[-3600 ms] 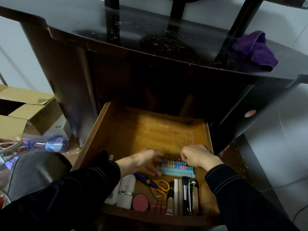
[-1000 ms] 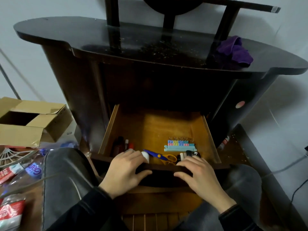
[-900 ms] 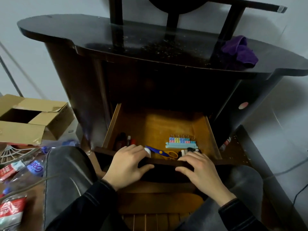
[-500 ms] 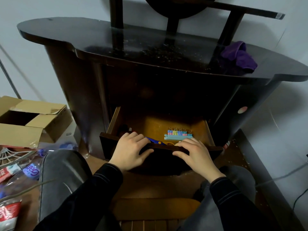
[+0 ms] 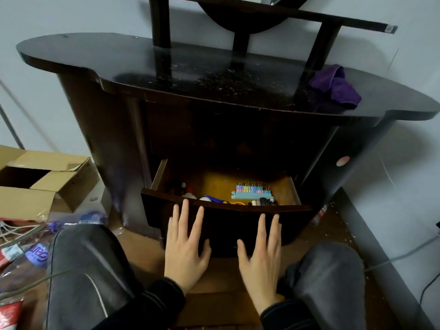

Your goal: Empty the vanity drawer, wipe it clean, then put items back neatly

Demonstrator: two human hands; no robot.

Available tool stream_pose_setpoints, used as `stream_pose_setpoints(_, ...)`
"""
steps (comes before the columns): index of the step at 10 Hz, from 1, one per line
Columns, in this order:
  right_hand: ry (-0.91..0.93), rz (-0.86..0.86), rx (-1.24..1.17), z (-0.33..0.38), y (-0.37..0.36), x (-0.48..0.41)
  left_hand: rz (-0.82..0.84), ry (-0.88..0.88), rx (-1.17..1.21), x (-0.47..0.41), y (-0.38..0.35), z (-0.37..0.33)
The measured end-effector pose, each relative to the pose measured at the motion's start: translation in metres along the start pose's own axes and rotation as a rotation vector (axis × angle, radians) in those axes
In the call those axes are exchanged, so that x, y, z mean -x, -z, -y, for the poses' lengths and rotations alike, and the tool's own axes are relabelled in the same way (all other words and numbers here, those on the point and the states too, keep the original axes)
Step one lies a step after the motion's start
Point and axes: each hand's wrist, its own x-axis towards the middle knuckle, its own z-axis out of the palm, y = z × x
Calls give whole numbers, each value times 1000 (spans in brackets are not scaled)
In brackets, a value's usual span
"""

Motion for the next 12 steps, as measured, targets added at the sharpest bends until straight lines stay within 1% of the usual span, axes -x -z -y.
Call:
stream_pose_setpoints(1, -27, 120, -21, 6, -7, 8, 124, 88, 13, 18, -13, 1)
stream_pose_setpoints(2, -11, 146, -14, 5, -12, 3, 197, 84, -22, 15, -20, 6)
stream_pose_setpoints(4, 49, 189, 38, 0, -17, -31, 251, 91, 14, -21, -24, 9)
stream_pose_setpoints(6, 57, 245, 67, 5, -20, -76, 357, 101, -24, -66, -26, 13)
stream_pose_setpoints(8, 55, 346, 78, 12, -23, -114, 422, 148, -49, -110, -31, 16)
stream_pose_setpoints(9, 66, 352, 95, 12, -27, -116, 444, 133, -71, -112, -33, 17)
stream_pose_setpoints(10, 84, 352, 109, 7, -32, -117, 425, 124, -81, -107, -35, 20)
stream_pose_setpoints(11, 65, 383, 45, 7, -23, -120, 418, 122, -19, -109, -15, 16)
stream_pose_setpoints(12, 45, 511, -109, 2, -4, -122, 315, 38, 40, -101, 8, 19)
